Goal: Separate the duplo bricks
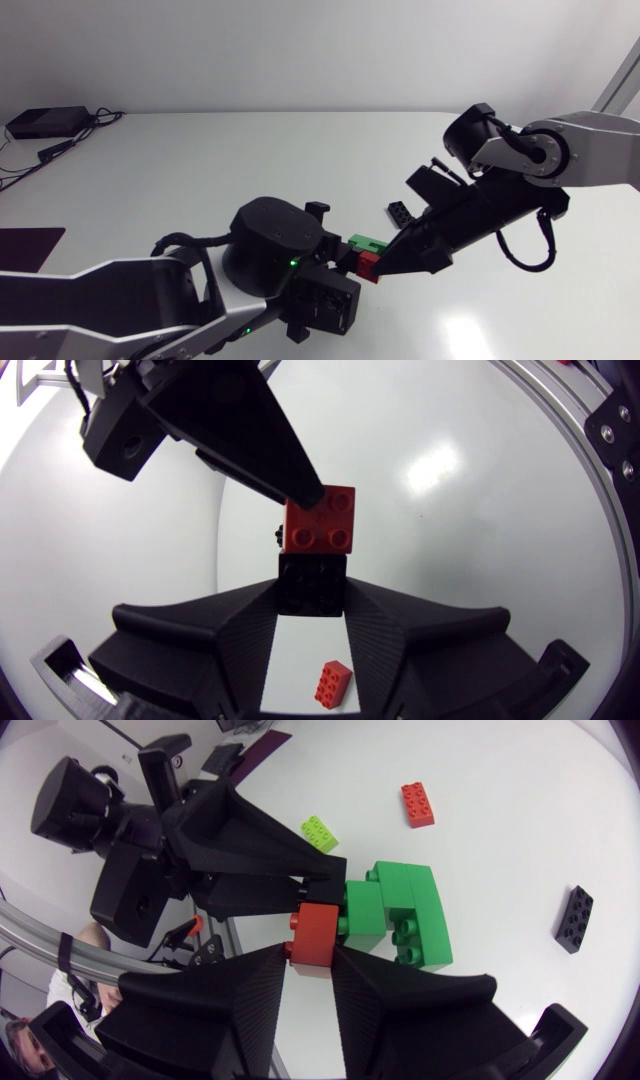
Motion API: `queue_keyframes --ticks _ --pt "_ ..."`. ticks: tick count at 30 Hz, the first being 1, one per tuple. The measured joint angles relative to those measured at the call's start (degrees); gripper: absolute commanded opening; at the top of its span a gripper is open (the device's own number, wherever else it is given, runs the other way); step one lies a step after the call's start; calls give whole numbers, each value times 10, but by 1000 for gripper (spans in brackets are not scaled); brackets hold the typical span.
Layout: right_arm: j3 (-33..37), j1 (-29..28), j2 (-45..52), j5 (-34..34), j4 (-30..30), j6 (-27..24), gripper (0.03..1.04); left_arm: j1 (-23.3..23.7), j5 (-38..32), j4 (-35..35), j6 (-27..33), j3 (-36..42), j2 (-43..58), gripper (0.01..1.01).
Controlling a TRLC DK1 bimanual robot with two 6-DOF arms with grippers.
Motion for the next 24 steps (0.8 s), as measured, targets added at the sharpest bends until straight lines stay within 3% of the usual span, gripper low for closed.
queue_keyframes --ticks 7,10,19,24 --pt "0 -120 1 -59 -70 -68 307 28 1 -35 7 0 -15 308" --pt "-1 -136 1 -73 -98 -95 305 42 1 -35 14 0 -20 308" --pt "-3 -174 54 -79 -103 -129 307 45 1 -37 16 0 -20 308" --pt "-6 -211 94 -76 -103 -148 307 48 2 -82 16 0 -20 308"
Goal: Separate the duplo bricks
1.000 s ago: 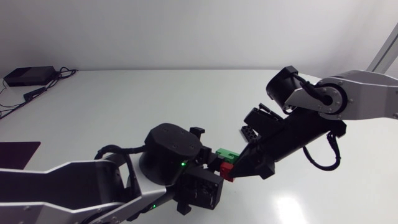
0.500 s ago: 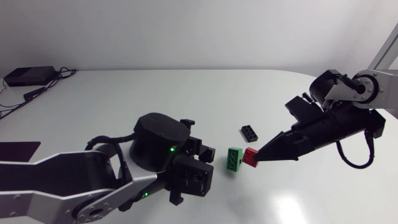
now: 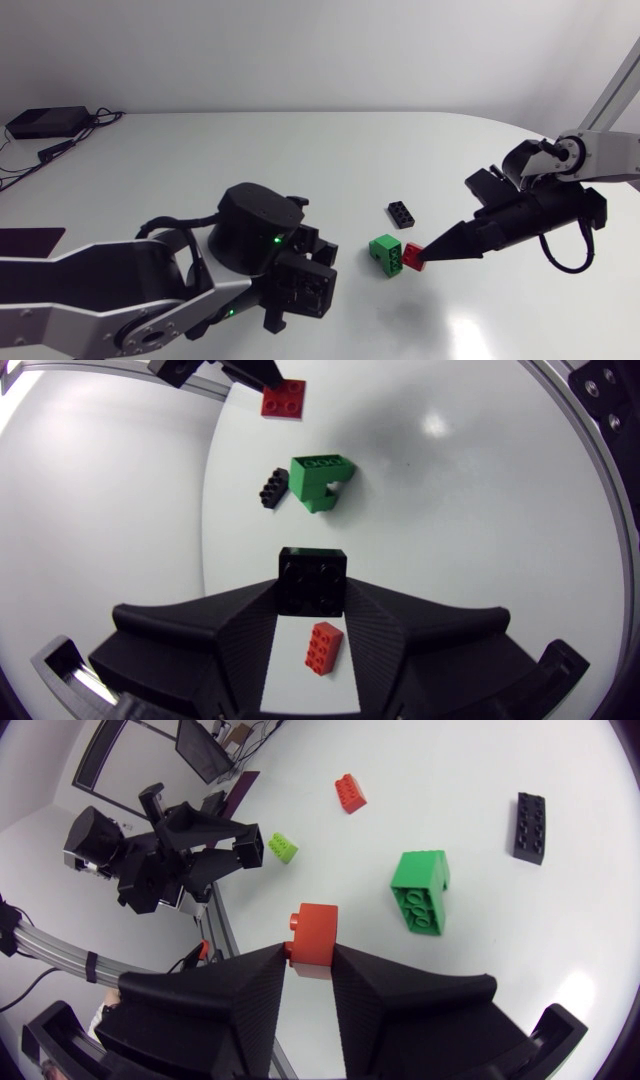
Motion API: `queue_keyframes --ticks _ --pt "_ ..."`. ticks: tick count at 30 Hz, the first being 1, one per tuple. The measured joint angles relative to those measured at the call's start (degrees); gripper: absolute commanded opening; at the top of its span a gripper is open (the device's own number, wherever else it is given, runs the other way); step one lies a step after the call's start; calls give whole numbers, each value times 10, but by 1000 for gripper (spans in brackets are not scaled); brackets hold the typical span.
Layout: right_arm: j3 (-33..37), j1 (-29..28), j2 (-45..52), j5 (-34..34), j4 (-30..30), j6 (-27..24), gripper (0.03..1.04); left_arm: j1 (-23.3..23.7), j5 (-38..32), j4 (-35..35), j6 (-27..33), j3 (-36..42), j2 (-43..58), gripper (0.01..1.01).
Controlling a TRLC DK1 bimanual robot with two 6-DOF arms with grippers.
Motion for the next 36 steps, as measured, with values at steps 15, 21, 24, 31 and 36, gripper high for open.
queue_keyframes --ticks 15,21,24,31,36 --pt "-6 -114 59 34 -35 -99 307 0 27 -194 -11 39 104 308" --pt "-7 -146 107 50 -42 -134 307 -2 46 -226 -30 59 142 313" --pt "-12 -147 116 65 -41 -143 307 -2 48 -235 -35 74 153 456" --pt "-25 -146 116 99 -9 -142 316 -2 48 -239 -47 88 162 748" --pt "-34 -143 116 114 18 -131 333 -2 48 -240 -51 98 162 831"
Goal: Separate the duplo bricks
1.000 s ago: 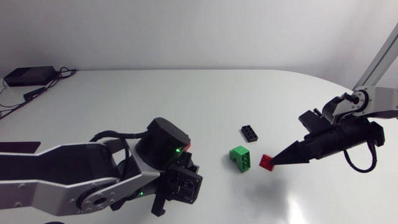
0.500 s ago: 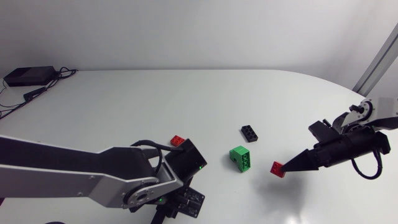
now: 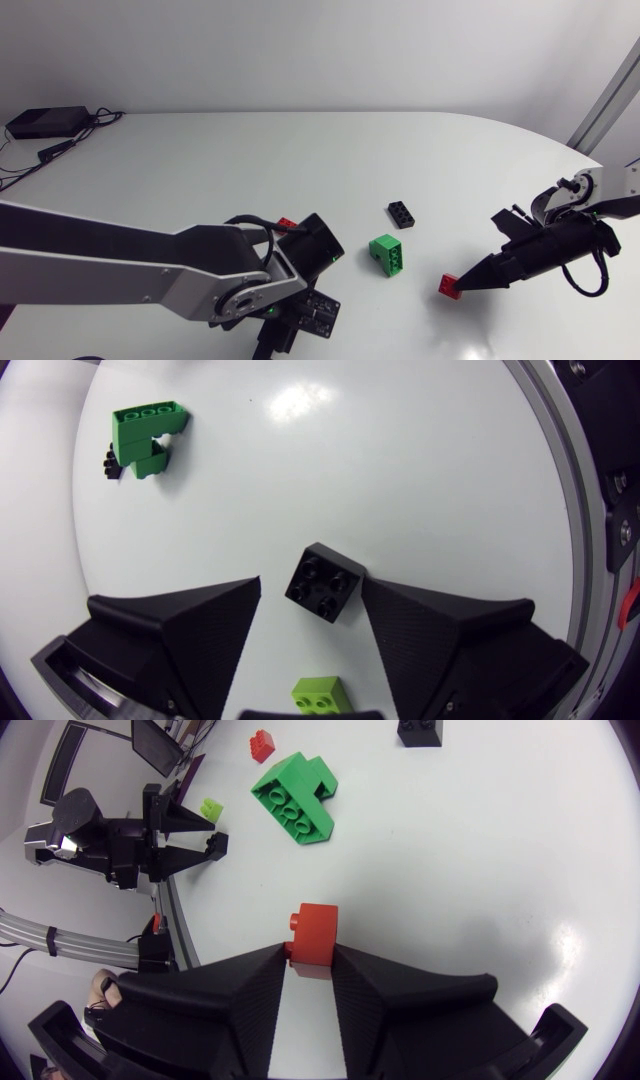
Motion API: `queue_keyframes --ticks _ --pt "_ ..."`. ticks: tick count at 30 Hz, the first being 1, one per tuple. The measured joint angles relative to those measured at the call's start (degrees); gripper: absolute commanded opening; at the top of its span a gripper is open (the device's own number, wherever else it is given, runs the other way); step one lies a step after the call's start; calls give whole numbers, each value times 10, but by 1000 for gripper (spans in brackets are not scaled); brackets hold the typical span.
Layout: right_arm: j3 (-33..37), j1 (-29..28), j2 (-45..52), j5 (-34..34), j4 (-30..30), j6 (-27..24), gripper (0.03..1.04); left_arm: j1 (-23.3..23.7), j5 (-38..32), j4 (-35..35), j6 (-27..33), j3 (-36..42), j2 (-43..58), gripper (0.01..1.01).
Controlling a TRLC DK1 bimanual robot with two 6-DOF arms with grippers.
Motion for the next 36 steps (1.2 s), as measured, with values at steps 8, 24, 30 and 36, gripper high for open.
queue_keyframes --ticks 8,24,30,36 --pt "-3 10 17 3 2 2 533 1 0 -5 -11 20 0 862" --pt "-24 13 -4 53 34 2 810 2 0 -10 -15 21 -16 875" --pt "-105 108 -207 175 119 59 810 2 0 -10 -15 24 -40 875" --pt "-131 239 -262 266 170 161 808 4 0 4 -32 33 -76 875"
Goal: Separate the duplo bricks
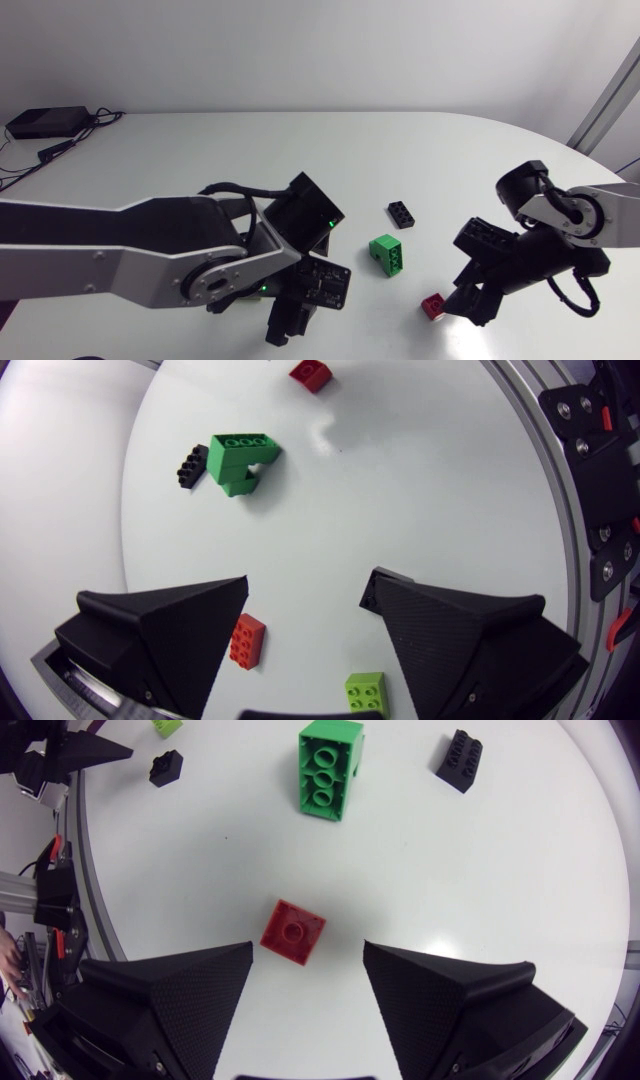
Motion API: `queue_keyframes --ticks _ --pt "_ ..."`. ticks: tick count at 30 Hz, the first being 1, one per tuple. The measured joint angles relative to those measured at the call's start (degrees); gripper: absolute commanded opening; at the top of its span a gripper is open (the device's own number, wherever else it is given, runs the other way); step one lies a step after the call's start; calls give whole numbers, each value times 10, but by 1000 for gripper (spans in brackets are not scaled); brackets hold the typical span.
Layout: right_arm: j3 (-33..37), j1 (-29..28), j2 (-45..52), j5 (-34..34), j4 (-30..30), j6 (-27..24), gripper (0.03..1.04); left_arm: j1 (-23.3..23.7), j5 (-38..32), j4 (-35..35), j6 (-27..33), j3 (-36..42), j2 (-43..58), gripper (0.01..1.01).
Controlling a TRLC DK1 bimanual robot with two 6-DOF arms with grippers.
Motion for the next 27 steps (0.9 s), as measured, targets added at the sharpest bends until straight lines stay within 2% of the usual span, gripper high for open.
queue_keyframes --ticks 3,9,15,17,27 --pt "1 34 19 25 19 42 808 5 0 13 -9 0 -18 879" --pt "5 65 53 45 26 97 803 15 0 36 -14 -9 -56 889" --pt "5 84 60 61 32 134 800 22 2 40 -14 -24 -75 890" --pt "6 90 66 73 40 144 757 22 4 41 -14 -25 -75 890" --pt "39 133 111 108 52 203 756 31 10 43 -13 -41 -91 890"
